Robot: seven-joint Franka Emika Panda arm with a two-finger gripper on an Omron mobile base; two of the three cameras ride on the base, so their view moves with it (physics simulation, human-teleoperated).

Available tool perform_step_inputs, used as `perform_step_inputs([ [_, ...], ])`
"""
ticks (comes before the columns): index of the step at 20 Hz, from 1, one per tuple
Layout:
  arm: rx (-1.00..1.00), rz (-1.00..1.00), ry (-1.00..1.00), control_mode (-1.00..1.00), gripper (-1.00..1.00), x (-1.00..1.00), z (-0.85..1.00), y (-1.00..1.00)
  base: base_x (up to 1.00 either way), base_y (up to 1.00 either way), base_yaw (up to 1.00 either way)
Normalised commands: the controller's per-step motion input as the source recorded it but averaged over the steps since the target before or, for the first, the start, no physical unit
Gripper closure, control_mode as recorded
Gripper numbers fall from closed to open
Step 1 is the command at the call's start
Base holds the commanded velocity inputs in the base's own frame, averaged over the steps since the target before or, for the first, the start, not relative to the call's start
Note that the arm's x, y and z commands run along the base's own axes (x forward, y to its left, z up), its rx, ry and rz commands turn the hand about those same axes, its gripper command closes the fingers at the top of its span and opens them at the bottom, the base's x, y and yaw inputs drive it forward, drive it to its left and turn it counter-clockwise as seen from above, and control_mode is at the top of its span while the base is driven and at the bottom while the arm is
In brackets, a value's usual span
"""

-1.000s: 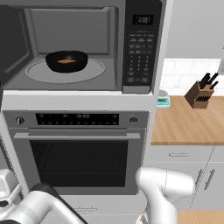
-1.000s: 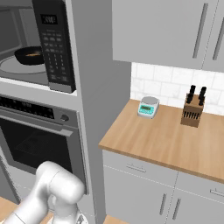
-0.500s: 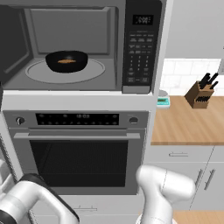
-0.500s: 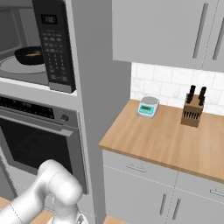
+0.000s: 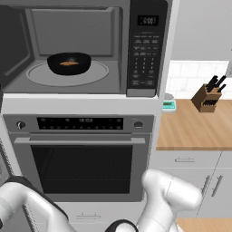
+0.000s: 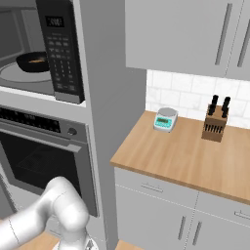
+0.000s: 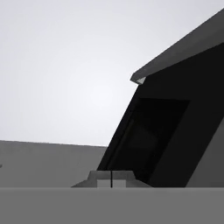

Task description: Open the microwave, place the bowl with waffle inside the microwave, then close the microwave door and turn it on.

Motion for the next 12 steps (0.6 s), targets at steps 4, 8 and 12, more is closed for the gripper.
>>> perform_step_inputs([
  [4, 0.35, 0.0, 0.0, -1.0, 1.0, -0.06, 0.5, -0.67, 0.0, 0.0, 0.0],
  [8, 0.48, 0.0, 0.0, -1.0, 1.0, -0.16, 0.54, -1.0, 0.0, 0.0, 0.0],
  [12, 0.51, 0.01, 0.08, -1.0, 1.0, -0.16, 0.64, -1.0, 0.0, 0.0, 0.0],
])
